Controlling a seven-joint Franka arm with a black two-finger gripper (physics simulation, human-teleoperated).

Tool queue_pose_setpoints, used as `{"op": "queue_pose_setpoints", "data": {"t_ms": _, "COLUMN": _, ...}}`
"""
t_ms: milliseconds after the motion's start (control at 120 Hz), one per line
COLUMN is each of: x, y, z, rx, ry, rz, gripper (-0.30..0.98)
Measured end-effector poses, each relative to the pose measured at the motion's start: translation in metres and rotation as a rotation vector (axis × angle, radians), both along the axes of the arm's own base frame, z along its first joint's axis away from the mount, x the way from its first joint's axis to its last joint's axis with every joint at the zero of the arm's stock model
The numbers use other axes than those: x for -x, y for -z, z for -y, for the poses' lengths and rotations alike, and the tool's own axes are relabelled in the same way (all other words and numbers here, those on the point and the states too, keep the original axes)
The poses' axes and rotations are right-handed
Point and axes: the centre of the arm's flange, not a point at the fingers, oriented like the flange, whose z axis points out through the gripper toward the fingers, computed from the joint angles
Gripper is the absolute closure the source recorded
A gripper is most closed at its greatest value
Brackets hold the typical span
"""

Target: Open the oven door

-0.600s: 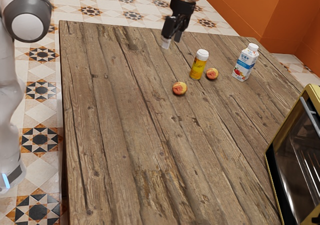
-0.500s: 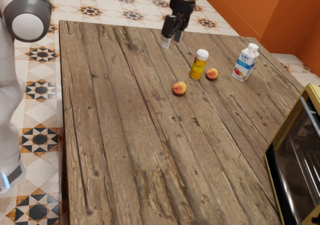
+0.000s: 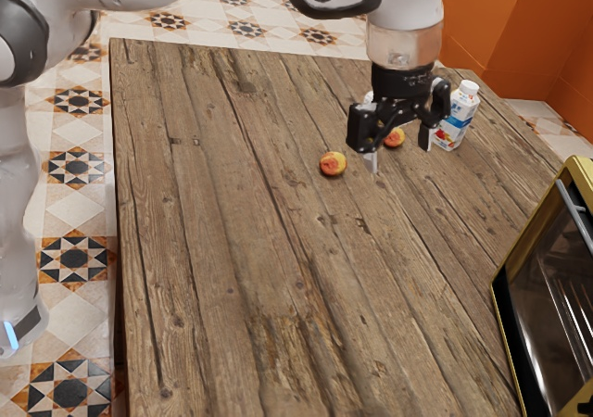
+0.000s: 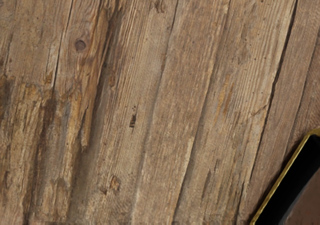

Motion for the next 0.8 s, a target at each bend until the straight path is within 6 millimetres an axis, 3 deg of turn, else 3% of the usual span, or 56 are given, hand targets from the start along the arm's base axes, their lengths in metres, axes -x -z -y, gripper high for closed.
{"op": "queue_pose_setpoints", "data": {"t_ms": 83, "x": 0.012, "y": 0.007, "z": 0.041, "rx": -0.036, "ry": 0.098, "rz": 0.073, "gripper": 0.00}}
{"op": "queue_pose_setpoints", "data": {"t_ms": 192, "x": 0.039, "y": 0.000, "z": 0.072, "rx": -0.068, "ry": 0.188, "rz": 0.163, "gripper": 0.00}}
{"op": "queue_pose_setpoints", "data": {"t_ms": 242, "x": 0.037, "y": 0.001, "z": 0.059, "rx": -0.088, "ry": 0.172, "rz": 0.186, "gripper": 0.00}}
{"op": "queue_pose_setpoints", "data": {"t_ms": 333, "x": 0.005, "y": 0.013, "z": -0.003, "rx": -0.126, "ry": 0.062, "rz": 0.197, "gripper": 0.00}}
{"op": "queue_pose_setpoints", "data": {"t_ms": 400, "x": -0.007, "y": 0.017, "z": -0.014, "rx": -0.137, "ry": 0.059, "rz": 0.213, "gripper": 0.00}}
{"op": "queue_pose_setpoints", "data": {"t_ms": 467, "x": 0.000, "y": 0.015, "z": 0.006, "rx": -0.164, "ry": 0.117, "rz": 0.256, "gripper": 0.00}}
{"op": "queue_pose_setpoints", "data": {"t_ms": 583, "x": 0.028, "y": 0.003, "z": 0.059, "rx": -0.215, "ry": 0.256, "rz": 0.351, "gripper": 0.00}}
{"op": "queue_pose_setpoints", "data": {"t_ms": 800, "x": -0.003, "y": 0.002, "z": 0.088, "rx": -0.221, "ry": 0.381, "rz": 0.456, "gripper": 0.00}}
